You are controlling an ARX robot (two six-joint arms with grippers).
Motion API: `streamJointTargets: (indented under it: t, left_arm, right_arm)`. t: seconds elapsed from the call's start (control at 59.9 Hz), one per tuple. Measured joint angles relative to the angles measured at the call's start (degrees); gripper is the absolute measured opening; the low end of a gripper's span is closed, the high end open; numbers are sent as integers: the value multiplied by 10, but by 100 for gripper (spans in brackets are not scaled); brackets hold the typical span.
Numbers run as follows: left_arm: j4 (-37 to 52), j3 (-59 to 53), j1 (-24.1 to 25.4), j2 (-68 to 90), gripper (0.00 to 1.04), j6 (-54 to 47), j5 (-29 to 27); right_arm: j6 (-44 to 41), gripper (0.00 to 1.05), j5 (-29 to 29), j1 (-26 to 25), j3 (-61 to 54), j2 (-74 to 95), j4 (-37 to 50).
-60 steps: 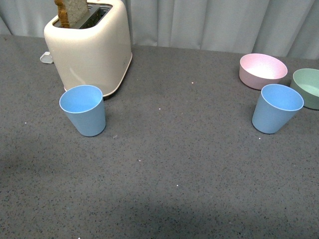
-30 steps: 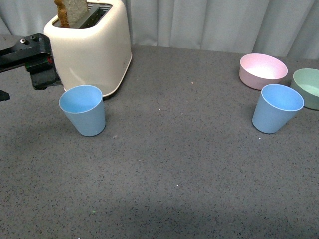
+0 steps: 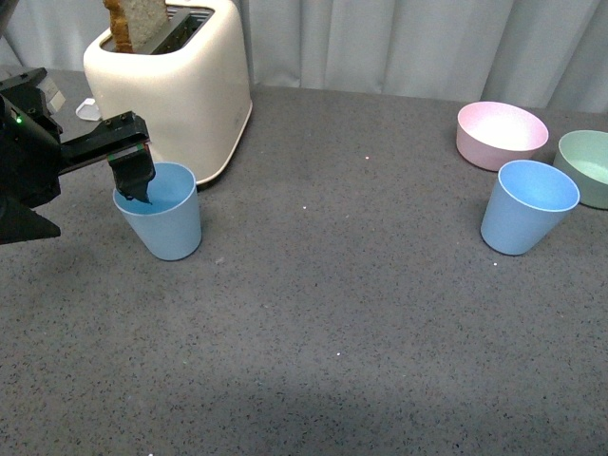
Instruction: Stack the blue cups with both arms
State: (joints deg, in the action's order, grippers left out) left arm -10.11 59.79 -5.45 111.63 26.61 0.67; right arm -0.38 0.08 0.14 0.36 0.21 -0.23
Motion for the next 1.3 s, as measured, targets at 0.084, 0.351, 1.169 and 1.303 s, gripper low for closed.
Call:
streamJointTargets:
  t: [0.084, 0.351, 1.169, 1.303]
  left_arm:
    - [-2, 11, -2, 11, 84, 3, -1]
    - [-54, 43, -6, 31, 40, 6, 29]
    - [-95, 157, -151, 70, 4, 43, 14]
    - [-120, 205, -193, 115, 4, 59, 5]
  right_arm:
    - [0, 95, 0, 0, 0, 0, 0]
    - [0, 95, 0, 0, 0, 0, 0]
    - [0, 95, 0, 0, 0, 0, 0]
    - [0, 95, 0, 0, 0, 0, 0]
